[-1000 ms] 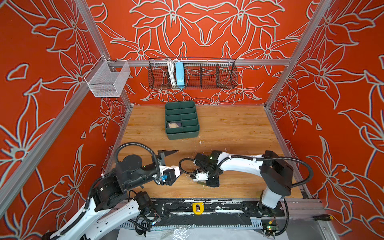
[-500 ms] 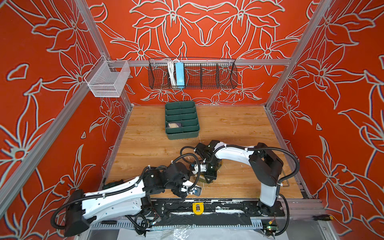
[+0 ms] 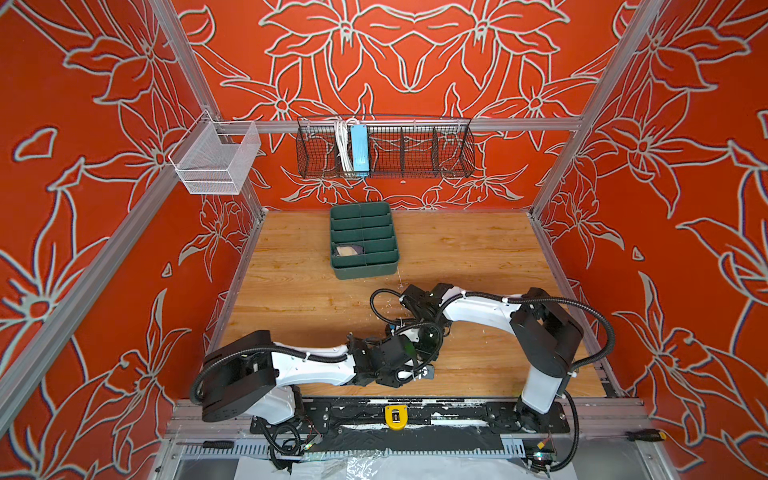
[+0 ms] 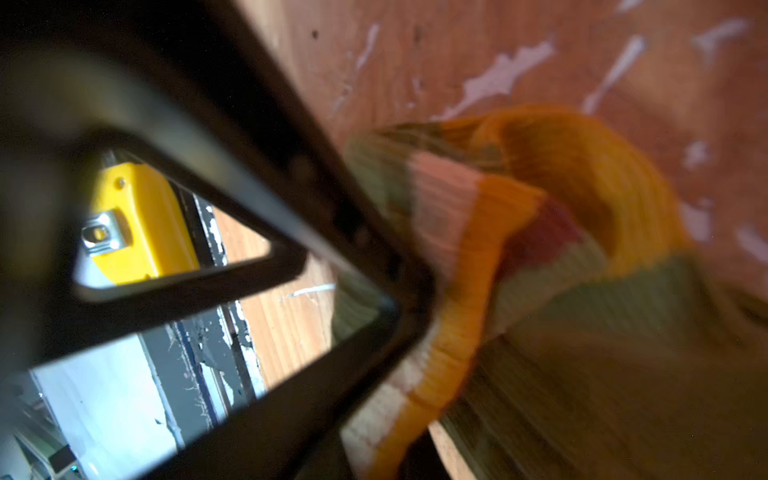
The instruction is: Roll the socks
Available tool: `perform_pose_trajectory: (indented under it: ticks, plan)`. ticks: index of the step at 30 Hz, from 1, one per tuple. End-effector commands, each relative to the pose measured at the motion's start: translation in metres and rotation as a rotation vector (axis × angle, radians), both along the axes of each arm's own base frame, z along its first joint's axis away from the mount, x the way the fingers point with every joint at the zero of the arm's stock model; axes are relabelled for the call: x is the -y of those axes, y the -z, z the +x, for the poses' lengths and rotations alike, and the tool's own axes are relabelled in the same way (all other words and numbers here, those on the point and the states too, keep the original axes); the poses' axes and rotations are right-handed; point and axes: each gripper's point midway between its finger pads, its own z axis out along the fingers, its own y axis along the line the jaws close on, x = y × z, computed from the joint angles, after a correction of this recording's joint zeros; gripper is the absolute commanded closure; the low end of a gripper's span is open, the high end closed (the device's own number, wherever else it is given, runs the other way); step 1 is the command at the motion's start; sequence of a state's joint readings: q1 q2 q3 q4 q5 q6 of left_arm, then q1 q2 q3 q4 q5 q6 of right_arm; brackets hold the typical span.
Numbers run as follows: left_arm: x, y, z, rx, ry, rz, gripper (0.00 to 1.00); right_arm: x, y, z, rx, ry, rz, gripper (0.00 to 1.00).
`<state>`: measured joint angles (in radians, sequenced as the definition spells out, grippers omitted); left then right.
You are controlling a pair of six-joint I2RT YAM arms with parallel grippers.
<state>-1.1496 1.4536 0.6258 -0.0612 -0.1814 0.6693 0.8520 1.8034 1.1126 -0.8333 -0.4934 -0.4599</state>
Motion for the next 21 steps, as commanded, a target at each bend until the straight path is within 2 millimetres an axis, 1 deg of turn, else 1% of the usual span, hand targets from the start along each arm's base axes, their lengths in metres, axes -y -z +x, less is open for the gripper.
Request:
perform_pose_trajectory:
  ticks: [1, 4, 8, 9, 11, 12, 13, 14, 16, 17, 19, 20, 21]
  plan:
    - [0.008, -0.011, 0.038, 0.149, -0.119, -0.051, 0.47, 0.006, 0.006, -0.019, -0.025, -0.069, -0.003, 1.0]
    - [0.004, -0.007, 0.045, 0.188, -0.14, -0.025, 0.53, 0.006, 0.004, -0.019, -0.021, -0.068, 0.003, 1.0]
    - [0.002, -0.001, 0.047, 0.199, -0.149, -0.005, 0.56, 0.003, 0.002, -0.019, -0.021, -0.066, 0.015, 1.0]
    - [0.001, 0.001, 0.048, 0.203, -0.149, 0.005, 0.6, 0.003, 0.001, -0.019, -0.022, -0.066, 0.018, 1.0]
    - [0.0, 0.005, 0.049, 0.201, -0.151, 0.029, 0.77, 0.003, 0.0, -0.018, -0.015, -0.064, 0.018, 1.0]
    - [-0.001, 0.007, 0.05, 0.205, -0.154, 0.04, 0.88, 0.004, -0.001, -0.018, -0.009, -0.063, 0.017, 1.0]
    - [-0.002, 0.008, 0.05, 0.205, -0.155, 0.052, 0.95, 0.004, -0.002, -0.017, -0.002, -0.06, 0.016, 1.0]
    - [-0.003, 0.011, 0.049, 0.197, -0.153, 0.07, 0.99, 0.005, -0.003, -0.015, 0.013, -0.053, 0.015, 1.0]
    - [-0.003, 0.013, 0.047, 0.17, -0.155, 0.093, 1.0, 0.008, -0.003, -0.005, 0.062, -0.011, -0.003, 1.0]
    - [-0.002, 0.013, 0.045, 0.146, -0.151, 0.103, 1.0, 0.009, -0.004, 0.002, 0.093, 0.026, -0.018, 0.9]
    - [-0.001, 0.015, 0.04, 0.1, -0.153, 0.118, 1.0, 0.016, -0.006, 0.013, 0.157, 0.069, -0.05, 0.61]
    - [-0.002, 0.016, 0.037, 0.077, -0.154, 0.133, 1.0, 0.021, -0.007, 0.015, 0.182, 0.08, -0.061, 0.45]
    - [-0.002, 0.017, 0.036, 0.059, -0.16, 0.143, 1.0, 0.025, -0.009, 0.016, 0.207, 0.092, -0.068, 0.35]
